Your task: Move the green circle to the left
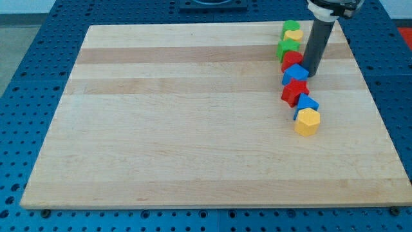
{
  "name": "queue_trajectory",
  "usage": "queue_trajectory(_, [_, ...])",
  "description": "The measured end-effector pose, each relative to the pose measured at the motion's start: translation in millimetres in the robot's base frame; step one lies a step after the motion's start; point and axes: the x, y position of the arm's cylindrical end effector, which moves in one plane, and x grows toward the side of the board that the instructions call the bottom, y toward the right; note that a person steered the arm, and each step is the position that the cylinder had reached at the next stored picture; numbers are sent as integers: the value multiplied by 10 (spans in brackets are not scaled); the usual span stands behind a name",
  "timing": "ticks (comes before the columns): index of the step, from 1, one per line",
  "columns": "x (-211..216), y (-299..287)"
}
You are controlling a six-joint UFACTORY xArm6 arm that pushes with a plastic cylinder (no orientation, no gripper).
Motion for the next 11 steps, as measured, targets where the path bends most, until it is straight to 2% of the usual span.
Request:
queue_trajectory(1, [-71, 335])
queue_trajectory(2, [-454, 592])
queue_trajectory(3, [-924, 661])
queue_trajectory(4, [-1207, 593])
queue_trajectory(8, [-1309, 65])
queue_trajectory(10, [-1402, 199])
queue_trajectory(11, [-1684, 457])
